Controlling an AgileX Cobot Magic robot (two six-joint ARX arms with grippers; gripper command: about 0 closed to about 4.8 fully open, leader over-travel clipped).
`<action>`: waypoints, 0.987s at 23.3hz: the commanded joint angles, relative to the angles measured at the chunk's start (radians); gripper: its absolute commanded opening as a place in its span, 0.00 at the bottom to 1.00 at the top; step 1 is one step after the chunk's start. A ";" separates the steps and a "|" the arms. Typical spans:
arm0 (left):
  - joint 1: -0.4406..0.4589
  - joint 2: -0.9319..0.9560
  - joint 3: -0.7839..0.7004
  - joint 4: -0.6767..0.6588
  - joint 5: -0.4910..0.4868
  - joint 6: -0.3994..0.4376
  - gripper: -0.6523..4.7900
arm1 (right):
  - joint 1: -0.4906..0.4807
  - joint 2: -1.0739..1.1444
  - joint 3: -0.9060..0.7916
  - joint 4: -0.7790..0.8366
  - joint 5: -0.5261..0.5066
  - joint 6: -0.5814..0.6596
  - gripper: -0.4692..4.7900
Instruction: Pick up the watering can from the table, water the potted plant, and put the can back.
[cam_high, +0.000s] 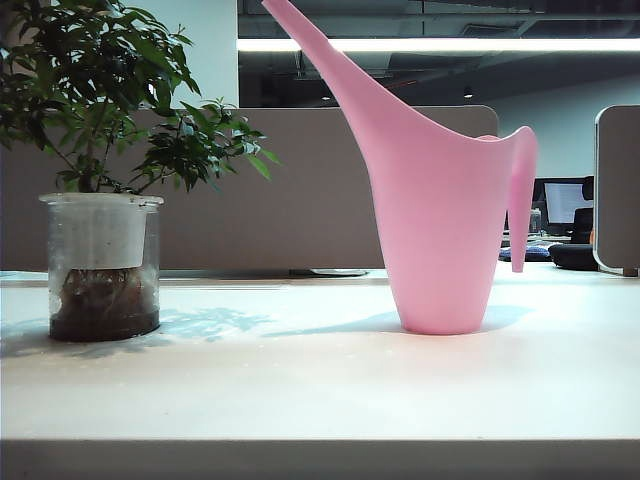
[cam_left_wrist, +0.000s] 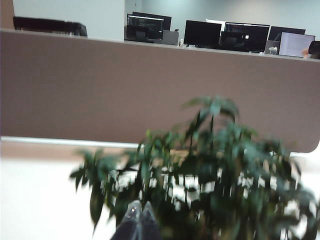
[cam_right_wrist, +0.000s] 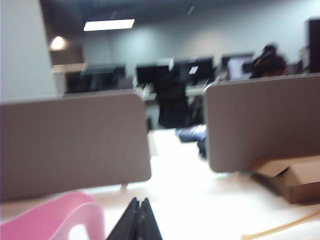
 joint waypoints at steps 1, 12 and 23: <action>-0.001 0.080 0.091 0.006 0.031 0.014 0.11 | 0.000 0.171 0.125 -0.072 -0.076 -0.007 0.08; -0.045 0.148 0.154 -0.056 0.079 0.156 0.11 | -0.087 0.756 0.315 -0.029 -0.267 -0.122 0.08; -0.087 0.146 0.154 -0.036 0.097 0.159 0.11 | -0.232 1.295 0.317 0.478 -0.832 -0.073 0.49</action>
